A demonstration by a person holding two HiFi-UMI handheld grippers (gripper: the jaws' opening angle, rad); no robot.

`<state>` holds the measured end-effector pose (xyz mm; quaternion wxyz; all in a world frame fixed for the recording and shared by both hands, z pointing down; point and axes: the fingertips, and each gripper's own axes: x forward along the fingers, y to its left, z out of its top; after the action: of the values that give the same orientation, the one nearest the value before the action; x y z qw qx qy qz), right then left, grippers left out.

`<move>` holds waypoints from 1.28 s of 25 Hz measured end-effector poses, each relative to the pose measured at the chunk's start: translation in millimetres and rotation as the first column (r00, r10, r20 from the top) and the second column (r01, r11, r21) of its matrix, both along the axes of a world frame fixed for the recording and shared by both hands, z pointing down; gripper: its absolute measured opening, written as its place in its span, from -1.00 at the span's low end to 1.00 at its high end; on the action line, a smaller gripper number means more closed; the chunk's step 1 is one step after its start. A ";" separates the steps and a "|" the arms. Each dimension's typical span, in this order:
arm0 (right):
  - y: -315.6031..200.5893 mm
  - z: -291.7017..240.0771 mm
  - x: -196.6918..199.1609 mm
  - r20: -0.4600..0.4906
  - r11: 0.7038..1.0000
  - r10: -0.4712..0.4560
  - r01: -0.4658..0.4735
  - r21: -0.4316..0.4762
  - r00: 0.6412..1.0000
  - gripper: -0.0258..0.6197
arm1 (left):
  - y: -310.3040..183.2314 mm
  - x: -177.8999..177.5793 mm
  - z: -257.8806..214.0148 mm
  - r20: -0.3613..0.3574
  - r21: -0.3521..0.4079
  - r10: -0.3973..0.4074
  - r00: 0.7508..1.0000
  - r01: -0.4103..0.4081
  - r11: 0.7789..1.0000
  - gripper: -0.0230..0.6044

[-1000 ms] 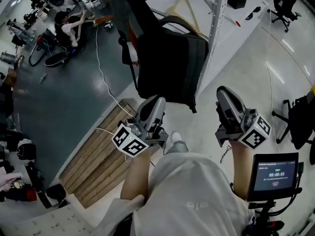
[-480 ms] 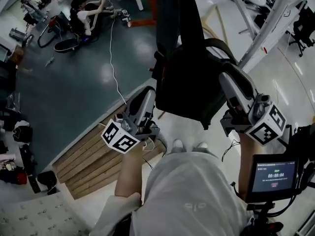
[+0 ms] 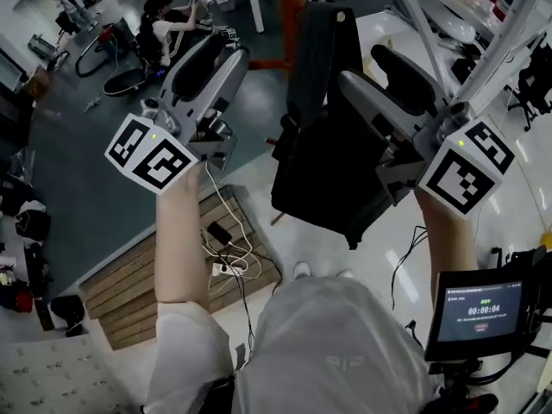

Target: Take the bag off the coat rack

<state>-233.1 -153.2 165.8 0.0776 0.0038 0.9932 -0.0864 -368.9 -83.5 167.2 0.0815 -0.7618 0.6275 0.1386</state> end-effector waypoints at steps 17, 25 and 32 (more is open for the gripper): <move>0.5 17.3 -71.3 -0.202 0.995 0.100 -0.096 0.031 0.974 0.08 | -114.9 30.5 -95.4 0.149 -0.054 0.198 0.969 -0.192 0.980 -0.18; 8.6 16.6 -77.7 -0.210 0.983 0.104 -0.068 0.173 0.972 -0.43 | -108.9 27.1 -107.9 0.057 0.025 0.196 0.979 -0.198 0.980 -0.43; 2.6 13.7 -79.3 -0.186 0.980 0.081 -0.044 0.195 0.979 -0.70 | -117.4 24.7 -108.4 0.017 0.031 0.223 0.975 -0.223 0.974 -0.43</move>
<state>-312.3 -150.6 179.5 -0.0173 -0.0285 0.9994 0.0111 -344.2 -200.9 58.8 0.0820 -0.8269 0.5351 0.1521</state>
